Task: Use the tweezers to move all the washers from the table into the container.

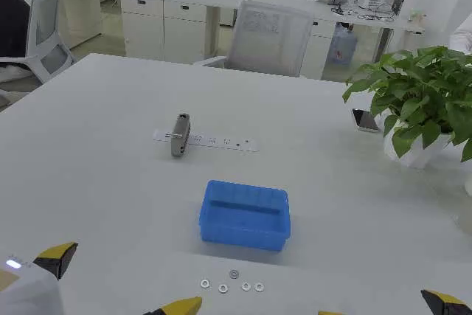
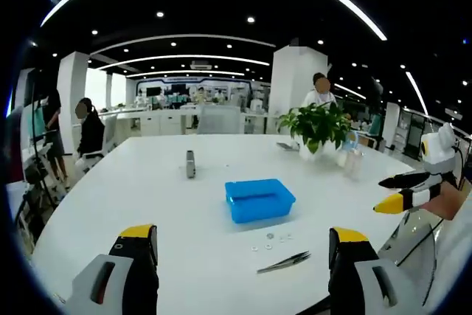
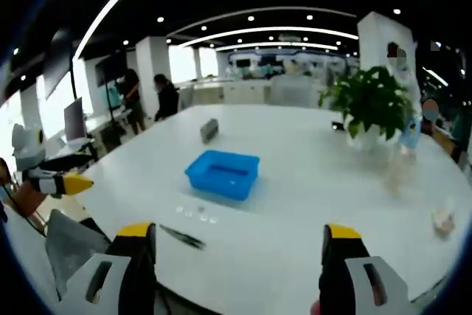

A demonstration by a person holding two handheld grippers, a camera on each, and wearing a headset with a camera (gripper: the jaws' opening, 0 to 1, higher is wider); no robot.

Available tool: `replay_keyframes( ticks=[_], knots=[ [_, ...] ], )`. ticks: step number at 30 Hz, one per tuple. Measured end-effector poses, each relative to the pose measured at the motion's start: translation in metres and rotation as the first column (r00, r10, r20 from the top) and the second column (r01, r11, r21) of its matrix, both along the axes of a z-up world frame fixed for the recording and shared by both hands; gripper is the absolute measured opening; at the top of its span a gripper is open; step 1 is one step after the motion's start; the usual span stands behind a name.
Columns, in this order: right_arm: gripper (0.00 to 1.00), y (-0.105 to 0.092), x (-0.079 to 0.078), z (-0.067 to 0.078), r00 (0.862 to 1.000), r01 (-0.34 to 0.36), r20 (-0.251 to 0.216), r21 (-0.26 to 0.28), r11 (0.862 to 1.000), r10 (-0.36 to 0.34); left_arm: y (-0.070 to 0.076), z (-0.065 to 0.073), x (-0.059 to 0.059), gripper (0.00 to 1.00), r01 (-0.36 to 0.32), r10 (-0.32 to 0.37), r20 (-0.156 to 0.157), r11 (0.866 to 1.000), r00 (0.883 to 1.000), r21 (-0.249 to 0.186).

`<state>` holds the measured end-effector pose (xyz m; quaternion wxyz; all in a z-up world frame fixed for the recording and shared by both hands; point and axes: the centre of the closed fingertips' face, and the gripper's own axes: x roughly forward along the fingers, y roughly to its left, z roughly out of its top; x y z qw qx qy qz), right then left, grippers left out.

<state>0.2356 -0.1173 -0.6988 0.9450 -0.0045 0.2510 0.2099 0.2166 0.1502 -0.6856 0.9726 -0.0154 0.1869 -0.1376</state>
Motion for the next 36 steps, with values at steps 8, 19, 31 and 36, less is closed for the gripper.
replay_keyframes(
  ticks=[8, 19, 31, 36],
  knots=[
    [0.99, -0.003, -0.001, -0.004, 1.000, 0.010, -0.012, -0.016, 1.000, -0.010, 0.001, -0.003, -0.001, 0.99, 0.002, -0.002, -0.012, 1.000, 1.000, 0.006],
    [0.98, -0.004, -0.003, -0.004, 1.000, 0.007, -0.019, -0.035, 0.999, -0.007, -0.002, -0.006, -0.003, 0.99, 0.020, -0.020, -0.027, 1.000, 0.999, 0.020],
    [0.96, 0.000, -0.002, -0.007, 0.999, -0.018, -0.033, -0.057, 0.998, 0.016, -0.008, -0.011, -0.001, 0.99, 0.047, -0.046, -0.047, 0.998, 0.998, 0.030],
    [0.96, 0.001, -0.001, -0.009, 0.999, -0.027, -0.041, -0.066, 0.997, 0.025, -0.011, -0.015, 0.001, 0.98, 0.065, -0.064, -0.063, 0.997, 0.996, 0.029]
  ],
)
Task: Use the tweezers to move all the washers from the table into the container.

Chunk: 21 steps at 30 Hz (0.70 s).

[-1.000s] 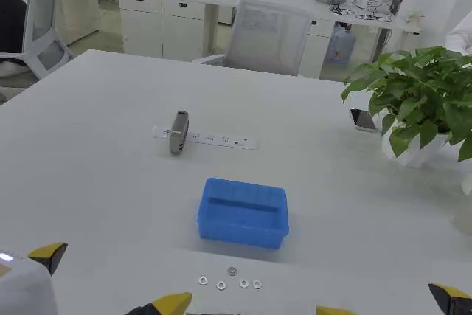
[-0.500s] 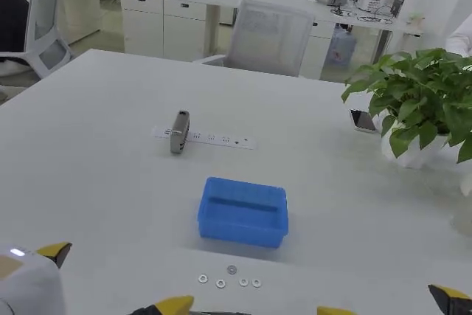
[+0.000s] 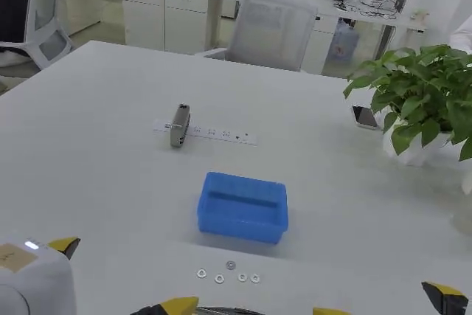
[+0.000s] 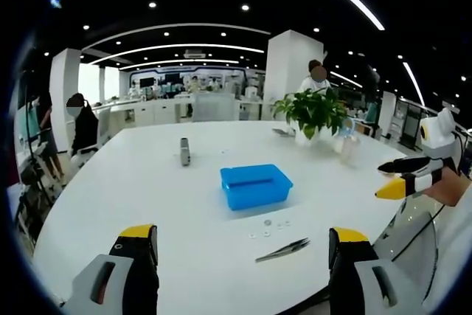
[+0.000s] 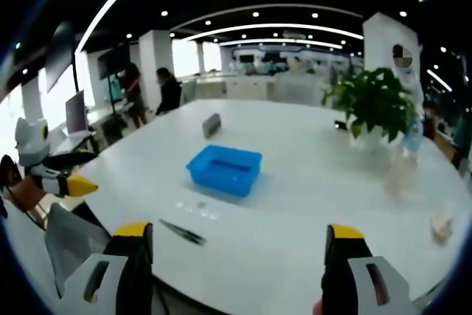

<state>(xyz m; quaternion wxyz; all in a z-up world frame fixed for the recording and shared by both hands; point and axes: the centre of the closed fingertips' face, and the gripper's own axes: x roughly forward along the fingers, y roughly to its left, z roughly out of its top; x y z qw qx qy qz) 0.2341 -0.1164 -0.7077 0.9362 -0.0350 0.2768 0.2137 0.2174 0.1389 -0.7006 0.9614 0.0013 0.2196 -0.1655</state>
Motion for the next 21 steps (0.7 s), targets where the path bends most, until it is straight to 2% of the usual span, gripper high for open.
replay_keyframes(
  ticks=[4, 7, 13, 18, 21],
  knots=[
    [0.95, 0.002, 0.000, -0.003, 1.000, -0.004, -0.010, -0.005, 1.000, 0.004, -0.002, -0.004, 0.000, 0.97, 0.010, -0.010, -0.018, 1.000, 1.000, -0.008],
    [0.95, 0.004, 0.000, -0.006, 1.000, -0.010, -0.018, -0.009, 1.000, 0.010, -0.001, -0.008, 0.000, 0.97, 0.019, -0.019, -0.028, 1.000, 0.999, 0.004],
    [0.94, 0.006, 0.006, -0.013, 0.999, -0.031, -0.040, -0.017, 0.999, 0.031, 0.000, -0.008, 0.006, 0.94, 0.041, -0.040, -0.025, 0.999, 0.999, 0.013],
    [0.93, 0.004, 0.013, -0.011, 0.999, -0.038, -0.035, -0.024, 0.999, 0.037, 0.000, -0.006, 0.012, 0.94, 0.057, -0.056, -0.013, 0.998, 0.998, 0.016],
    [0.93, 0.004, 0.017, -0.008, 0.999, -0.035, -0.024, -0.018, 0.999, 0.035, -0.004, -0.007, 0.013, 0.90, 0.085, -0.084, -0.031, 0.996, 0.996, 0.013]
  ],
)
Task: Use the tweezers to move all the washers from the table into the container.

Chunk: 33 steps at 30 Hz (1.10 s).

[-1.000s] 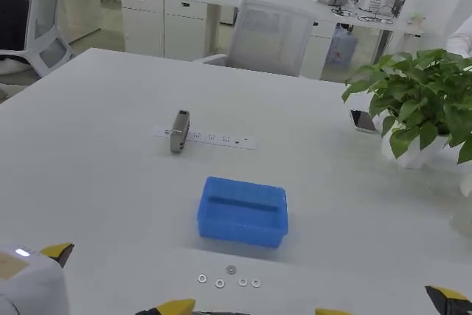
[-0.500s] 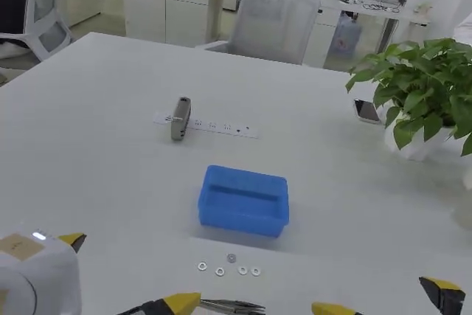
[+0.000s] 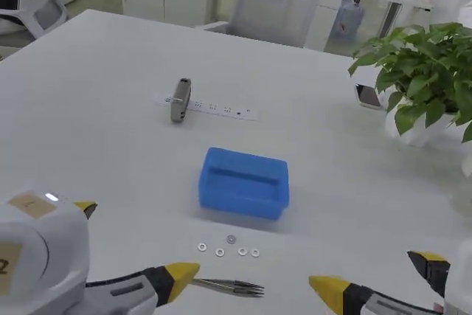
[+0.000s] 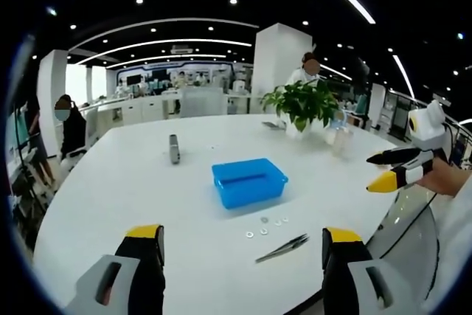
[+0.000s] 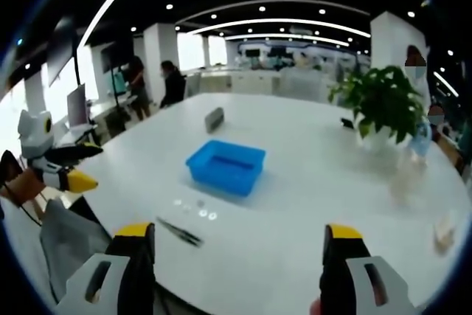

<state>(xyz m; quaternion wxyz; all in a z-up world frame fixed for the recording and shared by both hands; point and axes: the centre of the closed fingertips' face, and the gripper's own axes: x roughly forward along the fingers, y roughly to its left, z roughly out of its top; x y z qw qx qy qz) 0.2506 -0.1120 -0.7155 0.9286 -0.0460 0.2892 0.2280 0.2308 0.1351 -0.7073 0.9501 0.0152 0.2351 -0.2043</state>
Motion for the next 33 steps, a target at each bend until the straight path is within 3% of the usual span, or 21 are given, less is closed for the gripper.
replay_keyframes(
  ticks=[4, 10, 18, 20, 21, 22, 24, 27, 29, 31, 32, 33],
  knots=[
    [0.93, 0.003, 0.007, 0.000, 1.000, -0.020, 0.006, -0.002, 1.000, 0.020, -0.006, -0.001, 0.003, 0.89, 0.034, -0.034, -0.002, 0.999, 0.999, 0.003],
    [0.93, 0.012, 0.012, -0.003, 0.996, -0.093, -0.002, -0.034, 0.995, 0.093, -0.019, -0.016, 0.008, 0.83, 0.102, -0.101, -0.058, 0.995, 0.993, 0.015],
    [0.92, 0.020, 0.013, -0.016, 0.992, -0.123, -0.037, -0.048, 0.991, 0.121, -0.036, -0.039, 0.018, 0.74, 0.183, -0.178, -0.108, 0.982, 0.978, 0.037],
    [0.91, 0.022, 0.009, -0.024, 0.990, -0.131, -0.066, -0.040, 0.991, 0.129, -0.042, -0.047, 0.019, 0.69, 0.232, -0.225, -0.138, 0.972, 0.965, 0.039],
    [0.91, 0.025, 0.006, -0.029, 0.986, -0.135, -0.096, -0.009, 0.991, 0.133, -0.046, -0.051, 0.018, 0.64, 0.261, -0.254, -0.154, 0.965, 0.955, 0.029],
    [0.91, 0.029, 0.003, -0.032, 0.983, -0.138, -0.119, 0.025, 0.990, 0.140, -0.047, -0.054, 0.020, 0.61, 0.267, -0.259, -0.162, 0.963, 0.952, 0.028],
    [0.91, 0.030, 0.001, -0.038, 0.978, -0.138, -0.148, 0.058, 0.989, 0.146, -0.052, -0.064, 0.021, 0.50, 0.321, -0.309, -0.199, 0.947, 0.930, 0.030],
    [0.90, 0.026, 0.002, -0.046, 0.972, -0.165, -0.164, 0.015, 0.986, 0.166, -0.056, -0.081, 0.027, 0.40, 0.366, -0.343, -0.235, 0.928, 0.909, 0.062],
    [0.90, 0.025, 0.003, -0.049, 0.970, -0.181, -0.167, -0.016, 0.983, 0.176, -0.057, -0.094, 0.026, 0.35, 0.410, -0.373, -0.280, 0.908, 0.885, 0.086],
    [0.90, 0.029, 0.003, -0.049, 0.968, -0.190, -0.170, -0.022, 0.982, 0.183, -0.057, -0.102, 0.029, 0.31, 0.426, -0.382, -0.286, 0.898, 0.878, 0.109],
    [0.90, 0.031, 0.004, -0.049, 0.968, -0.192, -0.171, -0.020, 0.981, 0.186, -0.058, -0.108, 0.029, 0.30, 0.450, -0.400, -0.301, 0.885, 0.866, 0.118],
    [0.90, 0.033, 0.004, -0.049, 0.966, -0.196, -0.173, -0.017, 0.980, 0.190, -0.059, -0.111, 0.029, 0.29, 0.458, -0.405, -0.309, 0.881, 0.861, 0.119]
  ],
)
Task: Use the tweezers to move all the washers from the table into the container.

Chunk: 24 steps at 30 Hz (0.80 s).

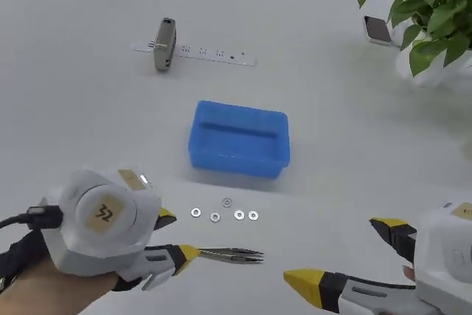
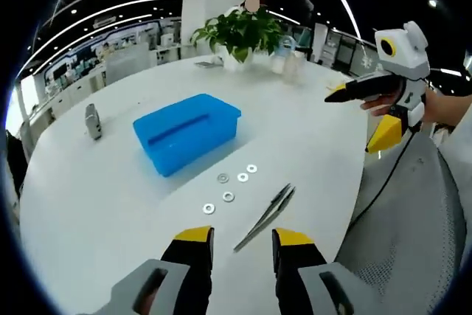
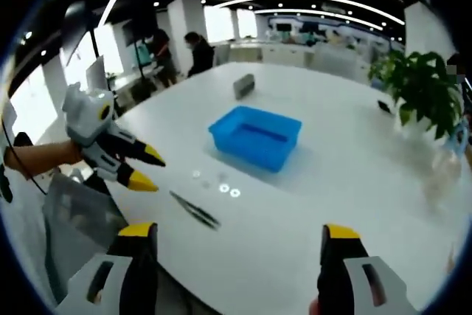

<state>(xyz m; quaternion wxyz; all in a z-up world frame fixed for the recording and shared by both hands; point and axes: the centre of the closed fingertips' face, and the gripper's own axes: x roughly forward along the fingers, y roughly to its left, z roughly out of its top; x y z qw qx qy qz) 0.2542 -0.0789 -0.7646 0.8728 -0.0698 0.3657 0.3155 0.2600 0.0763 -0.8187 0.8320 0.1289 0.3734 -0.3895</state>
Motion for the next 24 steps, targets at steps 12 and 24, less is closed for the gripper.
replay_keyframes(
  ticks=[12, 24],
  knots=[
    [0.89, 0.013, -0.005, -0.005, 0.999, -0.030, -0.029, 0.008, 1.000, 0.030, -0.001, -0.035, -0.003, 0.17, 0.191, -0.186, -0.066, 0.978, 0.980, 0.081],
    [0.88, 0.018, -0.010, -0.003, 0.999, -0.041, -0.031, 0.002, 0.999, 0.041, -0.001, -0.044, -0.008, 0.00, 0.326, -0.318, -0.078, 0.937, 0.945, 0.129]
  ],
)
